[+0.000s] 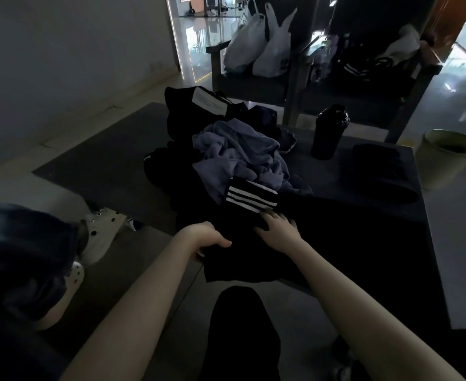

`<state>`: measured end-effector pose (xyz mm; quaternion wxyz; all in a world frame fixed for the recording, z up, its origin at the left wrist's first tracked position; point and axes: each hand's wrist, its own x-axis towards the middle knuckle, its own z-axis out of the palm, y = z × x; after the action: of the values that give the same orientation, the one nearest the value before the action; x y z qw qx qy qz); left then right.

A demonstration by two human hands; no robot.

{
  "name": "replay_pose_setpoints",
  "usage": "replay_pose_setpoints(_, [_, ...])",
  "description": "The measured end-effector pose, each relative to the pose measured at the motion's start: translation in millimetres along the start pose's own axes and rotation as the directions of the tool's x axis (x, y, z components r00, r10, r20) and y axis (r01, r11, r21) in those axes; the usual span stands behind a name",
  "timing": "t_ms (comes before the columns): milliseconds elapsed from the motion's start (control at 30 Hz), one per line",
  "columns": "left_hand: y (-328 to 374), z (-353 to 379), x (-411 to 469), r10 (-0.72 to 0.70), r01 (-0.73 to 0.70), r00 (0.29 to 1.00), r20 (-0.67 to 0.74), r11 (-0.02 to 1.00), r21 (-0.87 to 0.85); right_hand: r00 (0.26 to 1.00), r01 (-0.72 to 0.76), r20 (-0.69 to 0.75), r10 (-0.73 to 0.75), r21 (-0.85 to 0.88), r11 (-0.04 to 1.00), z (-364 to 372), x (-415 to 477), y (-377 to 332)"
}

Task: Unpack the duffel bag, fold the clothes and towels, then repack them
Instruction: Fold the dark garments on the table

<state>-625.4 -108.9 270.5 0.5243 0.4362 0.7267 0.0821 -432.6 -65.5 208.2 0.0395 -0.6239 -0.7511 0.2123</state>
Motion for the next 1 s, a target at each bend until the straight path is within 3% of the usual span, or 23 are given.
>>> replay_pose_setpoints(133, [-8,4,2,0.084,-0.108,0.991,-0.103,0.963,-0.245,0.994,-0.05,-0.092,0.05,0.001,0.999,7,-17,0])
replay_pose_setpoints(233, [-14,11,0,0.108,-0.161,0.973,-0.206,0.953,-0.257,0.995,-0.067,-0.079,0.065,-0.026,0.997,14,-35,9])
replay_pose_setpoints(300, [-19,16,-1,0.079,-0.154,0.97,-0.232,0.934,-0.322,0.988,-0.057,-0.141,0.063,0.045,0.997,17,-48,14])
replay_pose_setpoints(433, [-23,23,-8,0.004,-0.13,0.972,-0.235,0.84,-0.526,0.949,0.144,-0.309,-0.062,0.25,0.957,14,-85,15])
replay_pose_setpoints(567, [-12,23,-16,-0.022,-0.12,0.977,-0.213,0.77,-0.627,0.959,0.255,-0.15,-0.24,0.09,0.963,18,-110,13])
replay_pose_setpoints(700, [5,23,-30,-0.006,-0.127,0.986,-0.168,0.636,-0.761,0.945,0.193,-0.287,-0.155,0.109,0.975,20,-100,12])
replay_pose_setpoints(800, [12,24,-33,0.001,-0.114,0.99,-0.14,0.583,-0.804,0.972,0.107,-0.228,-0.061,0.198,0.974,13,-90,13])
replay_pose_setpoints(867, [14,23,-31,0.045,-0.129,0.991,-0.128,0.608,-0.783,0.985,0.057,-0.171,-0.001,0.324,0.944,8,-83,16])
replay_pose_setpoints(1000, [13,21,-18,0.211,-0.289,0.956,-0.203,0.788,-0.544,0.995,0.06,-0.102,-0.012,0.479,0.876,-4,-71,23])
